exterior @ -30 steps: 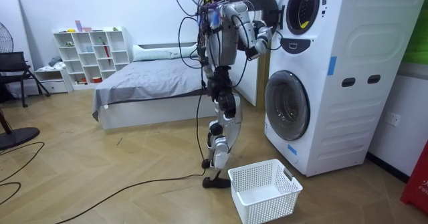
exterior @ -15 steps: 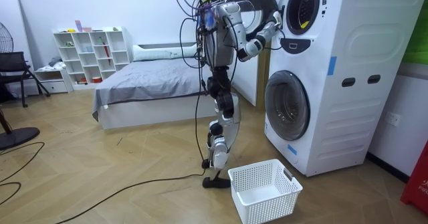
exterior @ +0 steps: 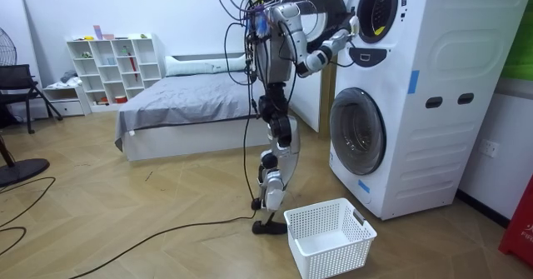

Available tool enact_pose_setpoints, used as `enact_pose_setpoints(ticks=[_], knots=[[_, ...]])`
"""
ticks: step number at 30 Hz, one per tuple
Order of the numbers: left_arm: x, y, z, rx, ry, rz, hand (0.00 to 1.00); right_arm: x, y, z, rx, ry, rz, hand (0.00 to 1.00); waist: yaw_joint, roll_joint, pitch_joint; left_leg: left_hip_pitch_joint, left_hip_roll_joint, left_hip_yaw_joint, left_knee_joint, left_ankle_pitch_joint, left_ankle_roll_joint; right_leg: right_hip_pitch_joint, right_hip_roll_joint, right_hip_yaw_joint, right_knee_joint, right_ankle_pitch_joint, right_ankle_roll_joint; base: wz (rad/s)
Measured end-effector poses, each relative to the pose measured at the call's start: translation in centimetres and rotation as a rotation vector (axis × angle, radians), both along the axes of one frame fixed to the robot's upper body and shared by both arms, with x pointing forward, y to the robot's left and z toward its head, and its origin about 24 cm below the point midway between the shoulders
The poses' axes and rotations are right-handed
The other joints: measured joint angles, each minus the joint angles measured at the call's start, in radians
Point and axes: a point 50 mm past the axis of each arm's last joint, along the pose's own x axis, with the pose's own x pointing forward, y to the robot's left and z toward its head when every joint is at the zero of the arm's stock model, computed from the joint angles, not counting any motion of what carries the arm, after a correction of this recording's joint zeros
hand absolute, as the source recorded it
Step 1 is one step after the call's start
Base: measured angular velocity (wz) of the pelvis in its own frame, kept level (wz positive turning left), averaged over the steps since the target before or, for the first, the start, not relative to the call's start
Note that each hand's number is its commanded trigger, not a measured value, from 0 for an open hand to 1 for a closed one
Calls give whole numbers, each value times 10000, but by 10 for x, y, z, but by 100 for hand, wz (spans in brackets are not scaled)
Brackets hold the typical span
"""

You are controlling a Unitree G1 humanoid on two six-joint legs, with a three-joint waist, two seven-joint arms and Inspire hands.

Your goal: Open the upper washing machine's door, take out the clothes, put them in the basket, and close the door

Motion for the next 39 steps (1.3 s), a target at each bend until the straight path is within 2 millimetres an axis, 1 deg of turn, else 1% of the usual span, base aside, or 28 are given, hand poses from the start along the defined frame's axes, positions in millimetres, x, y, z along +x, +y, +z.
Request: enact_pose_setpoints(ticks=[4, 8, 13, 15, 16, 17, 18, 19, 20, 21, 22, 23, 24, 25, 26, 27, 28, 29, 30, 31, 32, 33, 34, 35, 36, 37, 38, 39], knots=[[7, -3, 1, -25, -72, 14, 0, 10, 4, -6, 390, 527, -401, 0, 27, -1, 1, -61, -1, 1, -3, 0, 0, 10, 14, -29, 7, 2, -3, 1], [13, -11, 0, -245, -136, 56, 0, 17, 8, -19, 584, 1270, -785, 0, 275, -11, 4, -60, -2, -2, -3, 0, 0, 2, 16, -33, 2, 2, -4, 0], [8, -10, -3, -293, 44, 359, 0, 19, 12, -18, 580, 1293, -734, 0, 489, -34, 20, -135, 28, -36, 186, -35, -7, 26, 35, -80, 1, 2, -4, 0], [-3, -4, -6, -99, 444, 551, 0, 20, 12, -18, 437, 1240, -835, 0, 654, 18, 62, -410, 164, -97, 901, -282, -54, 10, 109, -15, 24, 0, -6, -5], [-9, -1, -7, 37, 679, 638, 0, 20, 12, -19, 292, 1175, -874, 0, 782, 87, 105, -708, 324, -116, 1705, -594, -118, 4, 233, -7, 142, -7, -17, -20], [-17, 4, -8, 186, 873, 705, 0, 21, 12, -21, 294, 1254, -878, 0, 817, 143, 148, -1077, 475, -135, 2586, -799, -150, -4, 322, -22, 319, -62, -105, -20], [-22, 6, -8, 258, 1032, 732, 0, 22, 12, -23, 295, 1333, -898, 0, 821, 153, 154, -1263, 563, -158, 2996, -845, -164, -3, 349, -26, 377, -90, -146, -9], [-32, 8, -10, 334, 1368, 819, 0, 24, 11, -27, 270, 1523, -1012, 0, 816, 172, 160, -1611, 686, -164, 3713, -846, -164, 21, 383, -17, 394, -99, -160, 7], [-38, 9, -11, 349, 1629, 865, 0, 25, 9, -28, 330, 1638, -1117, 0, 814, 246, 194, -2041, 774, -159, 4543, -835, -169, 68, 415, -19, 383, -188, -302, 11], [-40, 8, -12, 339, 1740, 877, 0, 25, 8, -28, 388, 1660, -1179, 0, 822, 305, 230, -2358, 845, -156, 5050, -822, -181, 121, 444, -13, 360, -271, -412, 19], [-46, 7, -13, 287, 1933, 928, 0, 27, 6, -32, 339, 1779, -1394, 0, 773, 363, 209, -2784, 856, -198, 5236, -845, -255, 96, 461, 33, 443, -388, -474, 32], [-48, 7, -13, 260, 2009, 916, 0, 29, 4, -35, 367, 1962, -1601, 0, 710, 331, 207, -3129, 766, -186, 4646, -827, -284, 60, 409, 69, 566, -650, -466, 38], [-48, 7, -13, 250, 2015, 911, 0, 30, 2, -38, 403, 2097, -1715, 0, 688, 299, 190, -3343, 680, -224, 4228, -756, -320, 14, 360, 41, 688, -778, -455, 29], [-49, 7, -13, 246, 2031, 913, 0, 33, -2, -43, 401, 2369, -1954, 0, 775, 217, 105, -3662, 576, -192, 3178, -519, -396, 13, 270, 37, 828, -962, -411, 6], [-52, 10, -13, 309, 2088, 926, 0, 34, -4, -47, 319, 2561, -2093, 0, 872, 57, 51, -3860, 455, -173, 2368, 330, -229, 115, 100, 36, 908, -1059, -256, -7], [-54, 11, -12, 336, 2138, 936, 0, 34, -3, -48, 303, 2608, -2106, 0, 894, 28, 47, -3877, 373, -223, 1970, 737, -222, 184, 22, 33, 904, -1116, -197, -10], [-57, 12, -12, 358, 2218, 959, 0, 34, -2, -48, 267, 2601, -2093, 0, 928, -106, -74, -3826, 251, -234, 1474, 1455, -120, 276, -109, 33, 891, -1216, -32, 9], [-55, 12, -12, 351, 2116, 944, 0, 34, -3, -46, 314, 2544, -2180, 0, 838, -267, -171, -3680, 28, -205, 1362, 1750, 276, 338, -256, 18, 793, -1309, 132, 18], [-54, 13, -12, 349, 2055, 938, 0, 33, -3, -46, 351, 2534, -2229, 0, 794, -360, -152, -3629, -89, -170, 1399, 1680, 354, 445, -346, 32, 706, -1325, 214, 13], [-52, 12, -11, 311, 1987, 911, 0, 34, -5, -45, 351, 2515, -2351, 0, 731, -452, -153, -3529, -280, -112, 1548, 1591, 450, 600, -544, 67, 533, -1302, 371, -15], [-48, 11, -11, 245, 1860, 852, 0, 33, -8, -42, 258, 2361, -2496, 0, 670, -433, -137, -3479, -370, -64, 1729, 1353, 499, 728, -681, 135, 499, -1259, 502, -28], [-44, 11, -10, 240, 1723, 813, 0, 33, -9, -40, 160, 2238, -2472, 0, 648, -437, -138, -3463, -386, 10, 1872, 1212, 534, 800, -741, 134, 489, -1251, 552, -29], [-38, 12, -8, 279, 1512, 766, 0, 31, -7, -38, 36, 2097, -2294, 0, 557, -371, -71, -3394, -538, 128, 2084, 957, 583, 904, -901, 129, 626, -1333, 736, -20], [-33, 13, -7, 324, 1386, 740, 0, 26, -5, -38, -119, 2006, -2052, 0, 469, -309, -26, -3240, -595, 257, 2156, 760, 665, 886, -1109, 156, 1009, -1464, 965, -18], [-28, 13, -6, 331, 1261, 703, 0, 25, -4, -37, -212, 1951, -1924, 0, 419, -258, 6, -3178, -680, 327, 2197, 661, 690, 870, -1190, 179, 1307, -1508, 1043, -12], [-23, 14, -5, 375, 1102, 650, 0, 22, -3, -36, -419, 1818, -1697, 0, 216, -184, 43, -3121, -757, 355, 2207, 498, 771, 633, -1359, 148, 2083, -1603, 1212, -4], [-16, 16, -3, 468, 911, 608, 0, 19, -2, -36, -527, 1751, -1535, 0, 76, -183, 40, -3022, -890, 334, 2171, 413, 846, 276, -1593, 47, 3012, -1636, 1272, 0], [-14, 18, -2, 513, 830, 591, 0, 18, -3, -36, -607, 1718, -1498, 0, 43, -200, 50, -2963, -940, 340, 2145, 376, 889, 97, -1714, -18, 3529, -1626, 1290, 0]])
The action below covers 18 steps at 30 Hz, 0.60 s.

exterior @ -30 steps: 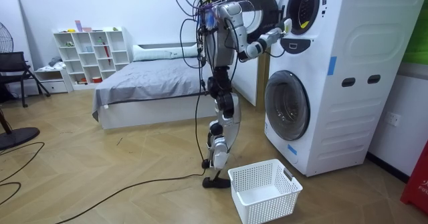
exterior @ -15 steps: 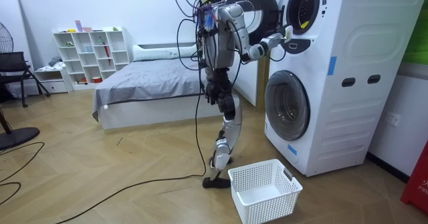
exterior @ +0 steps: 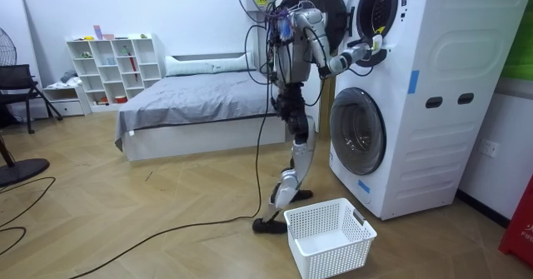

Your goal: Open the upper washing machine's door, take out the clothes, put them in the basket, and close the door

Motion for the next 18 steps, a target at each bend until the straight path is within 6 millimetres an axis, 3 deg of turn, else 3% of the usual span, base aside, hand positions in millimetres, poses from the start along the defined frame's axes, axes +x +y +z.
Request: enact_pose_setpoints(ticks=[2, 3, 4, 6, 7, 8, 9, 11, 12, 14, 16, 18], knots=[[13, 5, 6, 188, -418, -142, 0, -4, -4, -3, -230, -40, -41, 0, -116, -53, 68, 240, -179, 124, 183, -257, 164, -485, -346, 44, 1441, 224, 209, -6], [15, 6, 7, 229, -491, -160, 0, -5, -5, -4, -247, 7, -75, 0, -162, -43, 85, 317, -204, 123, 195, -318, 199, -502, -363, 43, 1615, 332, 197, 4], [19, 7, 9, 287, -660, -198, 0, -6, -7, -7, -297, 94, -123, 0, -326, 16, 62, 457, -217, -8, 203, -427, 291, -616, -359, 31, 1920, 629, 135, 8], [26, 6, 12, 309, -940, -301, 0, -7, -11, -10, -294, 233, -301, 0, -412, 198, 110, 709, -129, -322, 60, -484, 340, -859, -252, 89, 2437, 1280, 82, -9], [28, 5, 13, 319, -1041, -330, 0, -7, -13, -12, -359, 339, -344, 0, -355, 396, 115, 801, -63, -816, -54, -477, 381, -1135, 128, 304, 2267, 952, -85, -65], [29, 6, 14, 336, -1100, -317, 0, -5, -9, -12, -422, 334, -241, 0, -324, 556, 205, 938, -38, -1314, -267, -356, 412, -1448, 639, 420, 1586, 587, -259, -76], [29, 7, 15, 347, -1113, -241, 0, -4, -7, -11, -573, 274, -174, 0, -356, 602, 232, 986, 10, -1476, -382, -266, 411, -1549, 894, 434, 1010, 506, -337, -42], [32, 8, 16, 360, -1193, -203, 0, -4, -5, -8, -789, 133, -38, 0, -683, 566, 190, 952, 37, -1977, -638, -24, 350, -1858, 1619, 554, -1501, 709, -528, 30], [33, 6, 15, 331, -1197, -259, 0, -4, -6, -7, -829, 149, -5, 0, -683, 561, 186, 955, 9, -1999, -662, -7, 333, -1884, 1664, 582, -1950, 864, -532, 46], [27, 4, 13, 265, -1049, -271, 0, -4, -7, -9, -893, 411, 143, 0, -824, 475, 45, 1056, -204, -2185, -697, 59, 226, -1685, 1577, 508, -2381, 1796, -778, 35], [17, 5, 10, 281, -733, -177, 0, -5, -7, -9, -934, 448, 283, 0, -755, 533, 21, 1134, -203, -2212, -750, 77, 181, -1544, 1531, 284, -2603, 2223, -893, 10], [9, 6, 8, 365, -477, -183, 0, -5, -6, -8, -931, 428, 387, 0, -569, 554, -7, 1150, -114, -2221, -884, 138, 82, -1500, 1622, 264, -2821, 2336, -991, 0]])
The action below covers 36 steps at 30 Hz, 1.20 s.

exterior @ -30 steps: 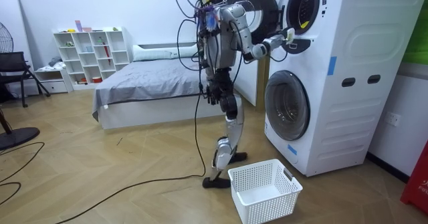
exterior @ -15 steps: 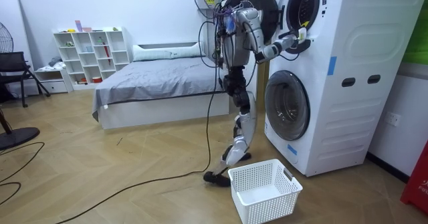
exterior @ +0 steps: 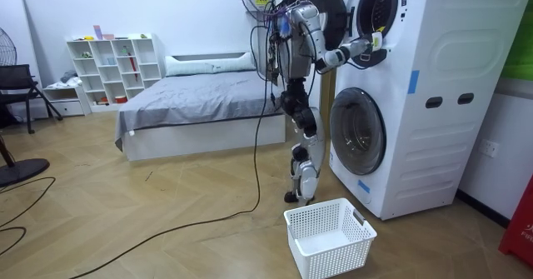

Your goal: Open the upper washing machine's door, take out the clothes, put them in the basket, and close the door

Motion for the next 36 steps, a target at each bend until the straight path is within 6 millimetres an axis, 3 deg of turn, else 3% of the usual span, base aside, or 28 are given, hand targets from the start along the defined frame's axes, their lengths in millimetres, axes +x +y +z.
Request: enact_pose_setpoints(ticks=[2, 6, 9, 13, 14, 17, 25, 36], knots=[[-8, 2, -2, 176, 377, -100, 0, -1, -1, 3, -118, 4, 63, 0, 229, -17, -14, 5, 76, -16, -137, 73, -112, -14, 46, -98, -75, 31, -102, 2], [-23, 4, -5, 293, 893, -62, 0, 0, 1, 7, -115, 63, 323, 0, 280, -109, -79, 67, 153, -28, -327, 171, -260, -25, 75, -261, -80, 23, -195, 9], [-23, 4, -5, 297, 891, -28, 0, -3, 4, 15, -296, -186, 532, 0, 286, -309, -207, 89, 190, -151, -551, 280, -361, 1, 111, -392, -166, -6, -297, 12], [-19, 3, -5, 254, 784, -58, 0, -9, 18, 75, 480, -2666, 1359, 0, 269, -371, -230, 313, 236, -201, -704, 304, -388, 396, 199, -587, -547, -1, -385, 15], [-18, 3, -5, 263, 737, -65, 0, -12, 20, 89, 768, -3311, 1616, 0, 264, -350, -186, 431, 243, -161, -763, 297, -395, 565, 213, -609, -650, -14, -384, 23], [-16, 2, -4, 264, 632, -102, 0, -19, 26, 108, 1230, -4006, 2230, 0, 370, -431, -186, 614, 331, 146, -905, 240, -383, 748, 231, -565, -761, -63, -422, 8], [-13, 2, -3, 265, 512, -136, 0, -22, 28, 110, 1225, -4119, 2499, 0, 533, -441, -165, 536, 323, 296, -863, -32, -301, 751, 249, -425, -931, -73, -404, -4], [2, -1, 1, 125, -297, -274, 0, -26, 28, 114, 1093, -4543, 2430, 0, 435, -331, -121, 842, 353, 564, -929, -312, -192, 998, 216, -354, -933, -136, -299, -3]])
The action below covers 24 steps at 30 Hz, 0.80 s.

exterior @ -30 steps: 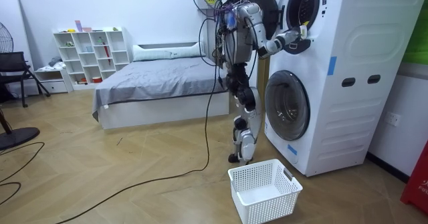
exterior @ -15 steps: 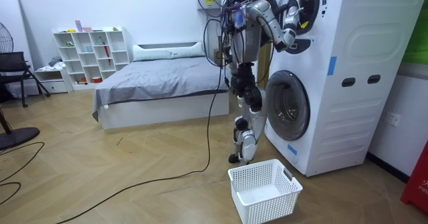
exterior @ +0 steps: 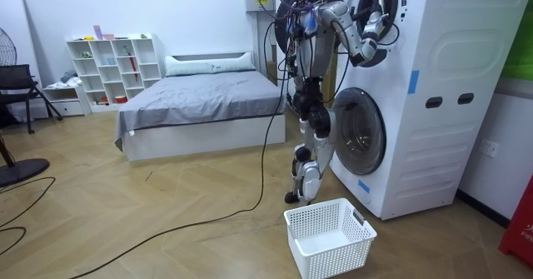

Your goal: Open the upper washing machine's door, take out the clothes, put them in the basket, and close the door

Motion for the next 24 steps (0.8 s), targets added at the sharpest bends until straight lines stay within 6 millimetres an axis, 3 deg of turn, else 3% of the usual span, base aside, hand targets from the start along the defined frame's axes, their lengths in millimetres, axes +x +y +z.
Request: enact_pose_setpoints(ticks=[1, 12, 16, 19, 24], knots=[[-2, -2, -1, -50, 83, 33, 0, 0, 0, 1, -68, -191, -134, 0, -14, 70, 48, 59, -5, -10, -10, -49, 22, 66, -2, 6, 12, -19, 32, 0], [-8, -10, -6, -399, 346, 120, 0, 9, -17, 5, -981, -1511, -3063, 0, 21, 52, 42, 66, -105, -81, 59, -139, 114, 122, -86, 83, 37, -132, 224, 1], [-6, -10, -6, -391, 330, 130, 0, 13, -20, 3, -1273, -1687, -3757, 0, -1, -121, 43, 131, -150, -277, 87, -142, 121, 250, -83, 64, 38, -179, 303, 14], [-3, -10, -5, -439, 380, 117, 0, 17, -23, 1, -1694, -1969, -4462, 0, 36, -292, 87, 92, -165, -373, 76, -143, 120, 252, -83, -76, 37, -179, 303, 11], [2, -11, -5, -669, 500, 72, 0, 37, -25, 7, -2307, -2072, -5229, 0, 7, -406, 108, 2, -218, -529, 201, -168, 153, 256, -143, -282, 50, -189, 321, 11]])
